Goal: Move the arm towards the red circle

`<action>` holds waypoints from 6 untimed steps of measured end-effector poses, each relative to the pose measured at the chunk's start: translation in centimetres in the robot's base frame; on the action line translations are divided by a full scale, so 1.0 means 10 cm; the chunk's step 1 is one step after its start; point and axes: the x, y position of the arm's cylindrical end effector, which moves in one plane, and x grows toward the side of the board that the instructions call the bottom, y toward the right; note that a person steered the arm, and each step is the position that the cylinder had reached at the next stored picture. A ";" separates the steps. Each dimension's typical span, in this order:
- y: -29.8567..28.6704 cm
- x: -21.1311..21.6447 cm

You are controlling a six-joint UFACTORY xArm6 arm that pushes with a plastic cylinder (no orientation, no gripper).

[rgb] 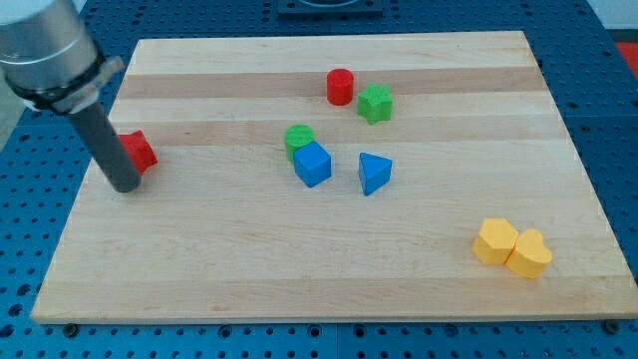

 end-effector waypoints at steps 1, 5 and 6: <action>0.24 -0.14; 0.85 -1.78; 1.42 -1.97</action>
